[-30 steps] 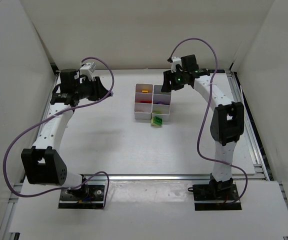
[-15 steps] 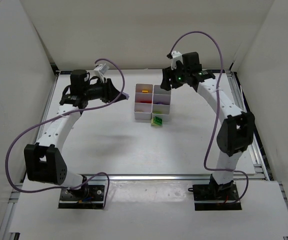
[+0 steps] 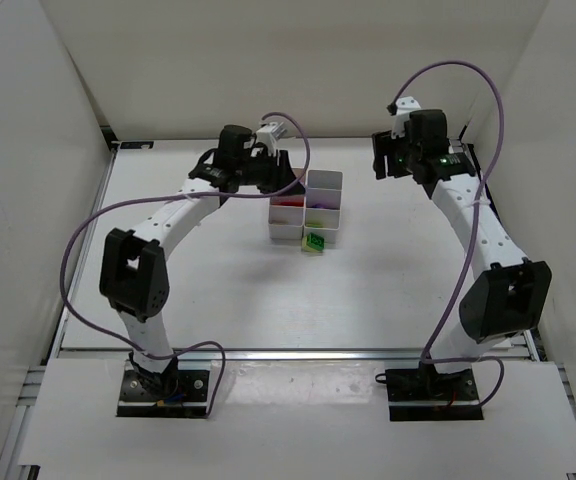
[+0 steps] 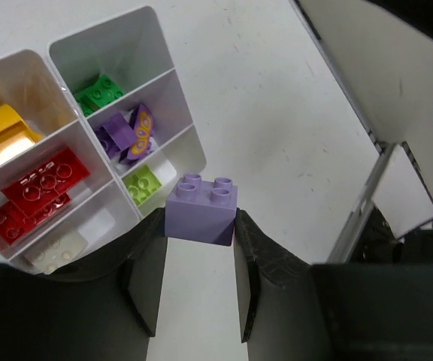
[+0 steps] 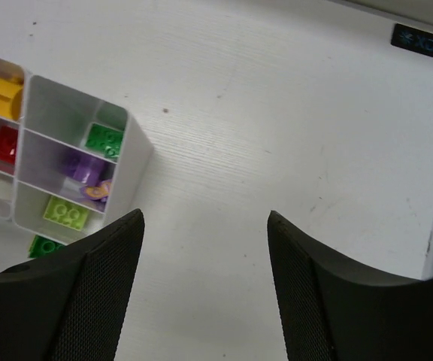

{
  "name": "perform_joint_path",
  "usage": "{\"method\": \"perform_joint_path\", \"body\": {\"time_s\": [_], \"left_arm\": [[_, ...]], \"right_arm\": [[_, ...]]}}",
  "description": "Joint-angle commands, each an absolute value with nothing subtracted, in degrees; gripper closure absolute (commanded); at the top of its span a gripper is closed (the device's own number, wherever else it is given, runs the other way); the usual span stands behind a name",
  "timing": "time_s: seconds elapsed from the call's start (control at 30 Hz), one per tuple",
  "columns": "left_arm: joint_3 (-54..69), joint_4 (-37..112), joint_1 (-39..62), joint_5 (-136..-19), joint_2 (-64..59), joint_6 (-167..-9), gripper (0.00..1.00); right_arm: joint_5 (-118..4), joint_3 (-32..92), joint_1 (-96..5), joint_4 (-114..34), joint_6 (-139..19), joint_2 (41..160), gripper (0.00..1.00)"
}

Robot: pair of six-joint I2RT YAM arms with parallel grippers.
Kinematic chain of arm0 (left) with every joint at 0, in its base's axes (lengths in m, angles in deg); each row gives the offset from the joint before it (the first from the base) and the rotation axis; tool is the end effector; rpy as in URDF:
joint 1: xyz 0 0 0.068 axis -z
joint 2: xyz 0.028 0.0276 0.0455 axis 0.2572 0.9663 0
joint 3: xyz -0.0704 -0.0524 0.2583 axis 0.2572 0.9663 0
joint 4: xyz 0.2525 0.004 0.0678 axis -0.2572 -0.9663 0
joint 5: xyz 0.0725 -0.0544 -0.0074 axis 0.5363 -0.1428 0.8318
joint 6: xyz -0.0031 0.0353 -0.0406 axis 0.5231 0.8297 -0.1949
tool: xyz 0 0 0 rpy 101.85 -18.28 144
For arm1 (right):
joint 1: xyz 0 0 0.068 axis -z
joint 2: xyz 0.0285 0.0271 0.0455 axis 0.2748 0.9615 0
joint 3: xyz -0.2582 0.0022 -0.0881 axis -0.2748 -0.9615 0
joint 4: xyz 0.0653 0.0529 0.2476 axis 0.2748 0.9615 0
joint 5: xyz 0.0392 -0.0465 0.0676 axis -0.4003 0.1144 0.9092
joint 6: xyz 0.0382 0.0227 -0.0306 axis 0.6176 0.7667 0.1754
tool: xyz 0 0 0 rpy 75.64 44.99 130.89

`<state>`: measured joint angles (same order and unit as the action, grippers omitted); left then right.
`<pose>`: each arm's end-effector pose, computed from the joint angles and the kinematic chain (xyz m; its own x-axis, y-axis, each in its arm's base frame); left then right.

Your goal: Sort the legos into containers by color

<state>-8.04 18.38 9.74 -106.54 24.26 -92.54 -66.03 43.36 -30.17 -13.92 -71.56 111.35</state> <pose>0.3691 -0.1929 0.3151 -0.6763 0.0701 -0.7333 0.6391 0.5508 -0.5368 0.3603 0.0907 0.3714 -0.4553 -0.2036 -0.8667 -0.2716 0.9589 -0.0826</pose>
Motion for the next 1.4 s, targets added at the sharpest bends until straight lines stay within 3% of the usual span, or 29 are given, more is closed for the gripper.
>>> {"method": "perform_joint_path", "body": {"time_s": [0.0, 0.4, 0.6, 0.9, 1.0, 1.07, 1.37], "left_arm": [[-12.3, 18.2, 12.6, -99.8, 26.5, -96.3, 0.90], [-19.7, 15.4, 16.2, -91.2, 35.4, -98.4, 0.89], [-22.0, 14.5, 17.2, -87.6, 37.3, -98.1, 0.78], [-25.7, 13.8, 18.9, -87.0, 40.6, -97.1, 0.77], [-26.2, 13.6, 19.1, -86.6, 41.2, -97.0, 0.72], [-25.9, 13.1, 19.1, -85.8, 41.3, -97.0, 0.61], [-25.8, 13.0, 19.1, -83.8, 41.8, -95.6, 0.45]], "right_arm": [[-68.6, 42.9, -27.5, -13.4, -69.5, 108.0, 0.29], [-66.2, 39.5, -23.6, -13.1, -68.9, 104.7, 0.32], [-64.0, 39.4, -22.7, -13.0, -68.6, 104.9, 0.33], [-63.1, 39.2, -21.8, -13.1, -68.4, 105.3, 0.33], [-62.6, 39.4, -21.5, -13.0, -68.2, 105.6, 0.33], [-62.4, 39.4, -21.3, -12.9, -68.1, 105.8, 0.33], [-61.6, 39.1, -21.0, -13.1, -67.8, 106.2, 0.33]]}}
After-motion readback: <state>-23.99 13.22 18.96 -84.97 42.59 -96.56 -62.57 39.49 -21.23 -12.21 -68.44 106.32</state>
